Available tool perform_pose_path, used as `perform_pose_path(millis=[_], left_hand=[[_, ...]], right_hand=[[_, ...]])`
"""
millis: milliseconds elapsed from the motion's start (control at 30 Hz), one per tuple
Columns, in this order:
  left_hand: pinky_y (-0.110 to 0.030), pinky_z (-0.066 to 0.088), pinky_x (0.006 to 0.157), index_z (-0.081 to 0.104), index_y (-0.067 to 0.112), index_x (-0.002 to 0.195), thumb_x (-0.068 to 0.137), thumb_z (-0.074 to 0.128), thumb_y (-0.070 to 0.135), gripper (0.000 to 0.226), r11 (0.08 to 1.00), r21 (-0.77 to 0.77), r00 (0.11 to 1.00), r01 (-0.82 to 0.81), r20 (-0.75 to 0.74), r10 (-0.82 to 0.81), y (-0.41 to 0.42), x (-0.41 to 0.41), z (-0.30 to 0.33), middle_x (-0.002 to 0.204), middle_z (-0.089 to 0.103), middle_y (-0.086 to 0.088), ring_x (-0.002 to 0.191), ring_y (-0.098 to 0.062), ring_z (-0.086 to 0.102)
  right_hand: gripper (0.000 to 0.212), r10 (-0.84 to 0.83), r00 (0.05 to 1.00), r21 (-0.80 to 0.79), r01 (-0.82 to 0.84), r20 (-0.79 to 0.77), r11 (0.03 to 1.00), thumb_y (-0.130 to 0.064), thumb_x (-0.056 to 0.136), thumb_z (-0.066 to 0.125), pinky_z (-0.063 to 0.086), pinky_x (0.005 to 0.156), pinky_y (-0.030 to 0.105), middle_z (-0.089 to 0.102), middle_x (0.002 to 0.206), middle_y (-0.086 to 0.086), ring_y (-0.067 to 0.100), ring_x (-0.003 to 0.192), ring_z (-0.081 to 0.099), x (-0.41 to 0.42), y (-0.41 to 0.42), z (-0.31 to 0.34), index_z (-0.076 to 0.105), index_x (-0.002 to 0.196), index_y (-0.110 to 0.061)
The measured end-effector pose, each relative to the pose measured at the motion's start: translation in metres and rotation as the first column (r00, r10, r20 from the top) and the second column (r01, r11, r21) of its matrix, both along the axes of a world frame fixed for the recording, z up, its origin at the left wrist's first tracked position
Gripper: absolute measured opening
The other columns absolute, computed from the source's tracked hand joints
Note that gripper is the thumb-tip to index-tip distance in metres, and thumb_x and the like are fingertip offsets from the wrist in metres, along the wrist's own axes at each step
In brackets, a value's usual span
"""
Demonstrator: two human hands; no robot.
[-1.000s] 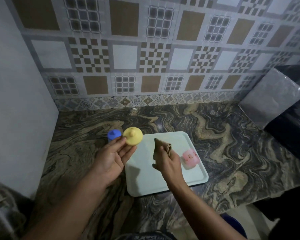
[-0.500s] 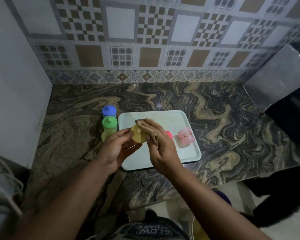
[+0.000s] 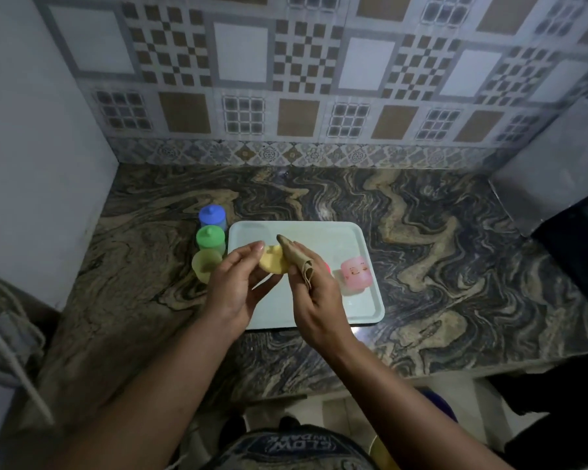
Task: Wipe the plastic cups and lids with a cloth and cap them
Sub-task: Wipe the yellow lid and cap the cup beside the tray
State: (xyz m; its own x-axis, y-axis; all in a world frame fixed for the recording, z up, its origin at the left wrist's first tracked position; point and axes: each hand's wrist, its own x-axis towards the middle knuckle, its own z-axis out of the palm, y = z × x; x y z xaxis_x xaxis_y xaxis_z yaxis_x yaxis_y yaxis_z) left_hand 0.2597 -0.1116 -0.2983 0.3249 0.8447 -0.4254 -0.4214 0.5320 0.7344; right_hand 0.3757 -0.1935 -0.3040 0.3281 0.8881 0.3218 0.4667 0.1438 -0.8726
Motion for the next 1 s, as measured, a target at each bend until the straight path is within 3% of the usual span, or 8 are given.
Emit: perform_pose_path(millis=[200,333,467,633,767,833,933,1000], left_hand=[[-0.031,0.060,0.076,0.065,0.005,0.125,0.098,0.055,0.003,0.028,0.997,0.038,0.996,0.064,0.066,-0.067,-0.013,0.003,-0.004,0.112,0.073,-0.016,0.096,-0.023,0.073],[-0.034,0.061,0.081,0.066,0.001,0.120,0.098,0.053,-0.001,0.026,0.974,0.101,0.979,0.203,-0.025,-0.202,-0.022,0.009,0.006,0.112,0.074,-0.018,0.095,-0.022,0.074],[-0.034,0.061,0.086,0.066,0.003,0.125,0.099,0.052,0.003,0.029,0.996,0.043,0.996,0.077,0.040,-0.078,-0.009,0.006,0.011,0.116,0.073,-0.015,0.098,-0.021,0.072],[-0.034,0.060,0.079,0.074,0.012,0.109,0.097,0.055,0.003,0.024,0.946,0.075,0.949,0.314,-0.019,-0.313,-0.018,0.009,0.019,0.106,0.075,-0.011,0.095,-0.020,0.073],[-0.036,0.062,0.078,0.068,0.008,0.117,0.091,0.059,0.006,0.028,0.972,0.110,0.977,0.209,0.019,-0.212,-0.015,0.005,0.023,0.109,0.074,-0.013,0.096,-0.022,0.073],[-0.037,0.064,0.078,0.066,0.007,0.118,0.090,0.058,0.003,0.030,0.992,0.105,0.995,0.065,0.070,-0.073,-0.011,-0.004,0.017,0.109,0.075,-0.009,0.096,-0.023,0.074],[-0.033,0.063,0.079,0.066,0.012,0.113,0.095,0.056,-0.005,0.027,0.960,0.280,0.988,0.019,-0.155,0.026,-0.005,-0.007,0.007,0.103,0.078,0.000,0.102,-0.024,0.072],[-0.032,0.062,0.083,0.068,0.019,0.111,0.094,0.061,-0.004,0.030,0.906,0.422,0.941,0.043,-0.321,0.105,-0.005,-0.002,0.003,0.100,0.079,0.006,0.104,-0.020,0.073]], right_hand=[[0.043,0.060,0.988,-0.006,-0.059,0.144,0.998,-0.013,0.108,0.050,0.041,0.123,0.040,0.052,0.157,0.008,0.016,0.150,0.046,0.014,-0.006,-0.006,0.058,0.150,-0.009],[0.040,0.103,0.992,-0.132,-0.112,-0.073,0.985,-0.025,0.106,0.044,0.051,0.112,0.047,0.070,0.137,-0.003,0.015,0.131,0.063,0.037,0.015,0.017,0.070,0.136,-0.021],[0.045,0.207,0.958,-0.066,-0.197,0.200,0.978,-0.018,0.108,0.049,0.041,0.123,0.034,0.052,0.160,0.000,0.007,0.149,0.046,0.040,-0.001,0.017,0.057,0.152,-0.019],[0.043,0.223,0.958,-0.048,-0.218,0.182,0.975,-0.019,0.107,0.045,0.043,0.121,0.038,0.054,0.156,0.002,0.009,0.149,0.046,0.048,0.007,0.019,0.063,0.146,-0.014],[0.046,0.278,0.903,0.015,-0.299,0.327,0.954,-0.009,0.107,0.049,0.045,0.119,0.033,0.051,0.159,0.004,0.014,0.149,0.048,0.070,-0.001,0.010,0.054,0.154,-0.012],[0.040,0.280,0.875,-0.146,-0.241,0.395,0.959,-0.014,0.108,0.049,0.051,0.112,0.034,0.062,0.148,-0.002,0.008,0.135,0.059,0.088,-0.007,-0.008,0.065,0.145,-0.018],[0.030,0.230,0.967,-0.508,-0.146,0.107,0.849,-0.028,0.104,0.049,0.059,0.093,0.050,0.077,0.097,-0.016,0.007,0.092,0.070,0.098,-0.001,-0.023,0.077,0.108,-0.020],[0.038,0.046,0.987,-0.472,-0.114,-0.153,0.874,-0.040,0.096,0.048,0.061,0.092,0.054,0.079,0.098,-0.011,0.013,0.096,0.074,0.091,0.006,-0.016,0.079,0.108,-0.022]])
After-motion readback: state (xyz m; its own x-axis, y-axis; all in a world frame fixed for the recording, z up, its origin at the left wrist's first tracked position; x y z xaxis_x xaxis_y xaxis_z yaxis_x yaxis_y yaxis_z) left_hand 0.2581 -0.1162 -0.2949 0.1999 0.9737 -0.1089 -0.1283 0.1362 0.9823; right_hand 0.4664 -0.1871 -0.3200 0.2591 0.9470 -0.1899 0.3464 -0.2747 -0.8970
